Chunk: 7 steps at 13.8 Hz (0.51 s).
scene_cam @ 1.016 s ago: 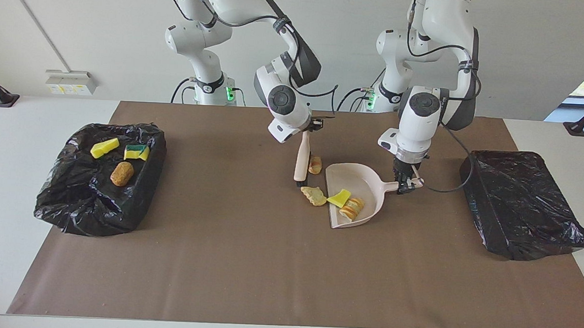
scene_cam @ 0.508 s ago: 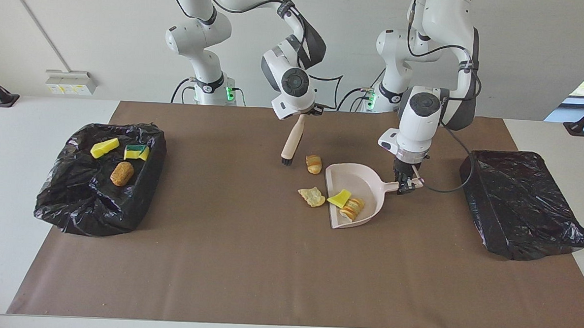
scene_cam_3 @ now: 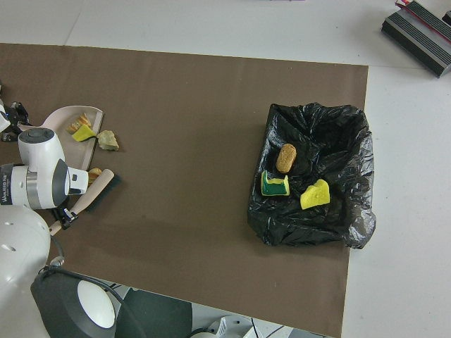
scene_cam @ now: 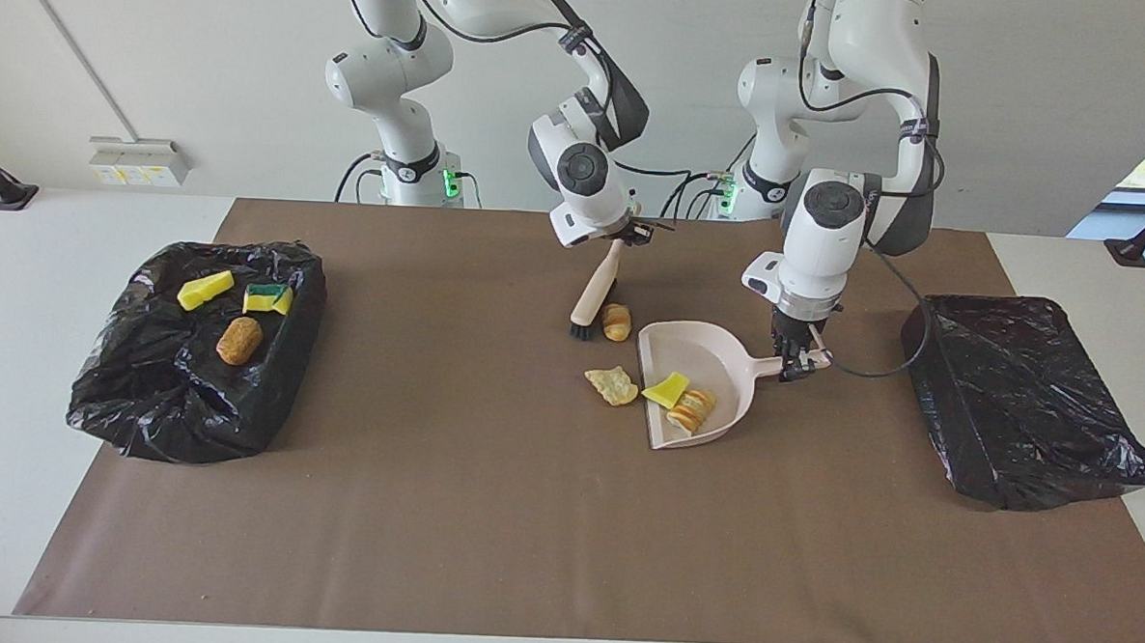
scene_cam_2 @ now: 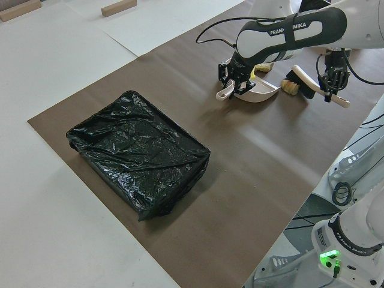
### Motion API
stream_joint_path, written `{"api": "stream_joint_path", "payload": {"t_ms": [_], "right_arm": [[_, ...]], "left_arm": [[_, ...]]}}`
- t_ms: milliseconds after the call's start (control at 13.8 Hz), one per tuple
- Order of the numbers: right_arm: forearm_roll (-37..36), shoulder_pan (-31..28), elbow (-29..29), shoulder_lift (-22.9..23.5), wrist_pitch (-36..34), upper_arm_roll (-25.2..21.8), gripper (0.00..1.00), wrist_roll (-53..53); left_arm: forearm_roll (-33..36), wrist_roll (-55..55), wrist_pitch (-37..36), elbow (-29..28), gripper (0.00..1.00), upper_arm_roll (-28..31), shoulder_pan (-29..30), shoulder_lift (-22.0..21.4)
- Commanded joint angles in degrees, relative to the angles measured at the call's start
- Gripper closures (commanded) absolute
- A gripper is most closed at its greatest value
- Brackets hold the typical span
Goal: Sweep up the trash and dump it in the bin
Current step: 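Brush the crust pieces toward the pink dustpan with the right gripper, then sweep the last crusts into the dustpan with the right gripper's brush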
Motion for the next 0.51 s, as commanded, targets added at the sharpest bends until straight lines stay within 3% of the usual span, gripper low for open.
{"api": "stream_joint_path", "payload": {"t_ms": [0, 435], "right_arm": [[2.25, -1.53, 4.30, 3.11, 2.57, 0.28, 1.00, -7.56], [1.29, -4.60, 12.92, 6.37, -3.82, 0.19, 1.00, -19.60]], "left_arm": [[0.90, -1.34, 2.38, -1.36, 1.00, 0.17, 0.26, -0.31], [0.90, -1.60, 2.47, -1.36, 1.00, 0.17, 0.26, -0.31]]}}
